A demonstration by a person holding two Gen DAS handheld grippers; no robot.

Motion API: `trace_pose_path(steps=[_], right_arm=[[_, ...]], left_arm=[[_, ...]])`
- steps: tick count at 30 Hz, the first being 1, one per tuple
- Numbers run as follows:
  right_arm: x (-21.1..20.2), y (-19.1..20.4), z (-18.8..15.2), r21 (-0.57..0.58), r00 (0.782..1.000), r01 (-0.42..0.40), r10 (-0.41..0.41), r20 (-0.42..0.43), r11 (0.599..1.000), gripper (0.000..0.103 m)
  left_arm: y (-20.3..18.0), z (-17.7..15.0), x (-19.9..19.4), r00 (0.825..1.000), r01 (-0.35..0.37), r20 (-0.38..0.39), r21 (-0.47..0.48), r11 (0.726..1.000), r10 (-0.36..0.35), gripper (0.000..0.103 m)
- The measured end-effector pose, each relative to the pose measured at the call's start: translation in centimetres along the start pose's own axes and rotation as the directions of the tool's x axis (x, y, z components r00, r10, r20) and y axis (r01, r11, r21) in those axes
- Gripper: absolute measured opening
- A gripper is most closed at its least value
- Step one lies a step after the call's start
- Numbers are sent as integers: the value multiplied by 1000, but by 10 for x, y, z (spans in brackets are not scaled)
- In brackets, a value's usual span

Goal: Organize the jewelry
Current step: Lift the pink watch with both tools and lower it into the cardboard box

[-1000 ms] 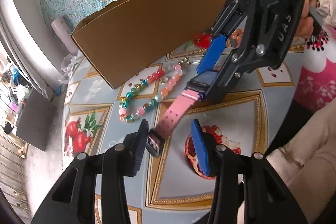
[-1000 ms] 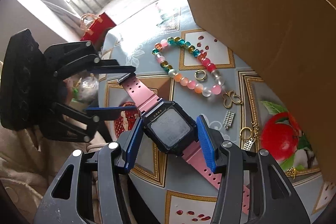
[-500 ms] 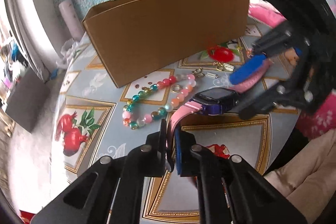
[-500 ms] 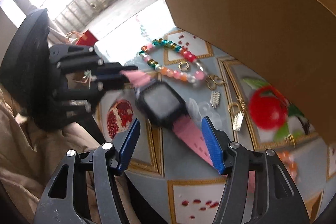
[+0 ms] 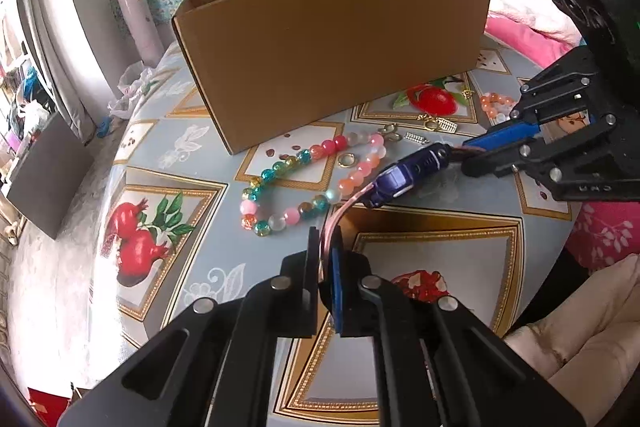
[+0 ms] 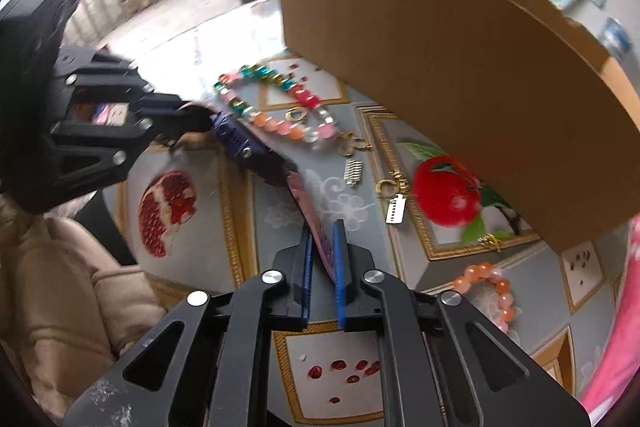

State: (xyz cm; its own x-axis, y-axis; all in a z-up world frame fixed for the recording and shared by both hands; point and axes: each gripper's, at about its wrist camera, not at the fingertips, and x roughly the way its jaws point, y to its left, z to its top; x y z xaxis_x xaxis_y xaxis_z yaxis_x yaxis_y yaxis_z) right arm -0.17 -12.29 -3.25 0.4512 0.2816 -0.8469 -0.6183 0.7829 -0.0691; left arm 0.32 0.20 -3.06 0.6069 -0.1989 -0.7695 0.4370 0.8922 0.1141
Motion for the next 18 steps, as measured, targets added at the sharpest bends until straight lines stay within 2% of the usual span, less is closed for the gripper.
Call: trace_pose_path(steps=[6,9,12,14,18], right_arm=[[-27,6,-1,64,994,70,-75,78,995,1],[-49,9,1,76,984,112,-121,127,991,1],[-73,10,5,86,964,161,-176,199,983,1],[-92,11,12,94,943,191,-210,260,977,1],[-127,7,31,103,892,240,-261,370,965,1]], left_arm=[[-4,0,-16,998,-30,49,20,999,29,5],[0,8,-34,994,-32,101,10,999,31,5],[3,20,-52,988,-38,153,17,999,35,5],[4,32,-69,977,-57,205,35,998,49,5],[9,64,-99,949,-100,307,58,993,78,5]])
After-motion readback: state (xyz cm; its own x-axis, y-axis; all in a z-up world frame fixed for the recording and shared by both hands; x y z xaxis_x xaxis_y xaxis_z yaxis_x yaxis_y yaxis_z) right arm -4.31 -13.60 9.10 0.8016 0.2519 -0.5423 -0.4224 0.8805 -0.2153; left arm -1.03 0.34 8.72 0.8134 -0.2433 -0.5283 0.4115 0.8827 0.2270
